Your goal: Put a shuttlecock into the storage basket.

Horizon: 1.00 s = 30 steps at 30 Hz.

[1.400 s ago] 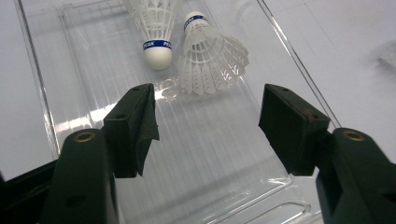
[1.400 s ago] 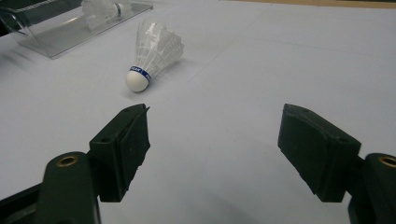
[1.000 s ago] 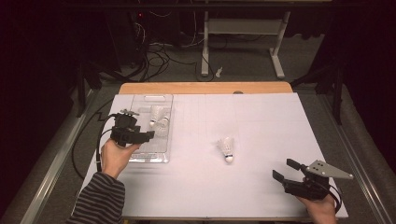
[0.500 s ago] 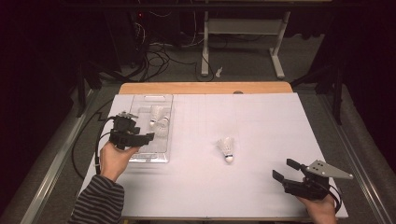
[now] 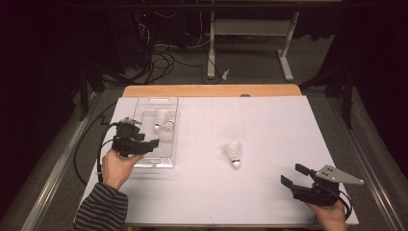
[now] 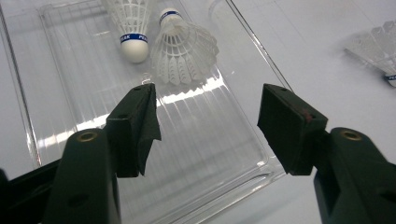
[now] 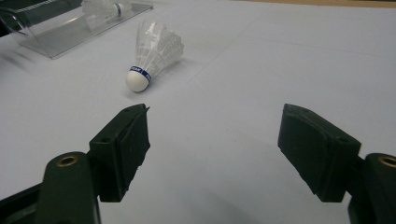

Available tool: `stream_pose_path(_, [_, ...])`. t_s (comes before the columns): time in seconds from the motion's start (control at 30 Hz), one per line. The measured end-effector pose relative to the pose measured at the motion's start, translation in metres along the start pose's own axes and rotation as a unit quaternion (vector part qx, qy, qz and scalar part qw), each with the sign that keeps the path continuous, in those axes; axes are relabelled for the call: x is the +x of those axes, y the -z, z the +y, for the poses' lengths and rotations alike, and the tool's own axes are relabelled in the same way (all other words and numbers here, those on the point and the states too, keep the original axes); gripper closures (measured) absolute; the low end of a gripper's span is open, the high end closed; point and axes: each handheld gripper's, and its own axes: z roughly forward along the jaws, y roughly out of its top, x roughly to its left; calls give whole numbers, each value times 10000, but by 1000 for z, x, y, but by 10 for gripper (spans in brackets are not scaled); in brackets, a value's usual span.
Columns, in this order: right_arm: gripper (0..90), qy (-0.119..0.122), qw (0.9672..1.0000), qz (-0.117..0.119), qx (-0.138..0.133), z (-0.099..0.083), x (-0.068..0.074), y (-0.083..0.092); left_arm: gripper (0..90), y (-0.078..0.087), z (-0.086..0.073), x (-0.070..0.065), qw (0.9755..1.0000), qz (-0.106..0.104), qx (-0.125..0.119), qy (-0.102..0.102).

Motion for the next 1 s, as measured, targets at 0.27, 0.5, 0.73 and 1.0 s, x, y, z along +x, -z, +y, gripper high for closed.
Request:
stream_pose_path(0.27, [255, 4, 10000, -2, 0, 0, 0, 0, 381, 3, -6, -1, 10000, -58, -43, -2])
stream_pose_path(0.5, [255, 1, 10000, -3, -4, 0, 0, 0, 379, 7, -11, -2, 9999, -98, -134, 7])
stream_pose_path(0.73, [255, 1, 10000, -3, -6, 0, 0, 0, 380, 8, -17, -2, 9998, -84, -202, 27])
stream_pose_path(1.0, [255, 6, 10000, -3, -6, 0, 0, 0, 380, 11, -21, -3, 9996, -104, -273, 26])
